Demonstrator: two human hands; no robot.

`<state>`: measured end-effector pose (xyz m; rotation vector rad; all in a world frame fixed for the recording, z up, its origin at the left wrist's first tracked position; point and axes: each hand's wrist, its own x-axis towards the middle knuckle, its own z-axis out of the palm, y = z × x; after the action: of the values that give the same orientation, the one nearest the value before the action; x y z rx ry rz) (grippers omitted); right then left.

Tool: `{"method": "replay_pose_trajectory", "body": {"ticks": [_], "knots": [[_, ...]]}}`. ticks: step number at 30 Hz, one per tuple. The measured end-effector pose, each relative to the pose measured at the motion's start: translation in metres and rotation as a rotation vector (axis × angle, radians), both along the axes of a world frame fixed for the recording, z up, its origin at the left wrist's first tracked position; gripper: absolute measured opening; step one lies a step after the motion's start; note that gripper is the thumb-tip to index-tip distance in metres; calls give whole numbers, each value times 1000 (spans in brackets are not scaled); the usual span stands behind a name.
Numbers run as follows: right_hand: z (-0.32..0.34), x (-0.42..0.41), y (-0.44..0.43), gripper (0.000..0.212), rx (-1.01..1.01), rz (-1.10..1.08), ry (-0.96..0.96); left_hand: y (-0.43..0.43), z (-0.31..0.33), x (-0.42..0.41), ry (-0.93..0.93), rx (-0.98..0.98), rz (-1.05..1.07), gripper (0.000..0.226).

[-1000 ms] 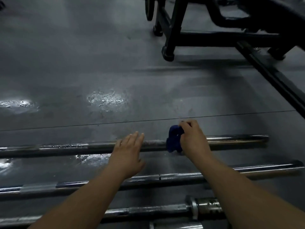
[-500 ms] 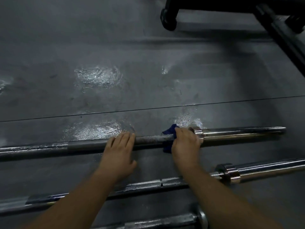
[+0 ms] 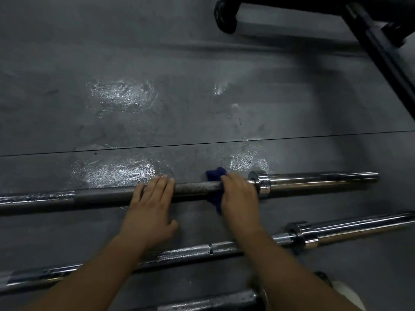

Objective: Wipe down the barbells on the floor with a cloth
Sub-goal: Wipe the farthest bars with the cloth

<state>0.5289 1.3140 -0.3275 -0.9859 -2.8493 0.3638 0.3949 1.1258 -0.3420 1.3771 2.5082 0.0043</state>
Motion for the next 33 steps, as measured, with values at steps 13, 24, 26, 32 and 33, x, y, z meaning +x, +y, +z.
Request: {"method": "replay_pose_trajectory", "body": {"ticks": [13,24,26,32,33], "knots": [[24,22,59,34,-261,-682,407,1,-5,-6,14,-4,-7,102],[10,28,48,72,37,-239,-219,5,-7,0,49,19,8,102],[9,37,35,71,87,-223,-232,8,-1,7,46,23,35,101],[19,27,55,24,130,-144,-99,35,1,30,48,42,-4,97],[17,20,45,20,128,-116,-138,41,0,33,47,33,-18,96]]}}
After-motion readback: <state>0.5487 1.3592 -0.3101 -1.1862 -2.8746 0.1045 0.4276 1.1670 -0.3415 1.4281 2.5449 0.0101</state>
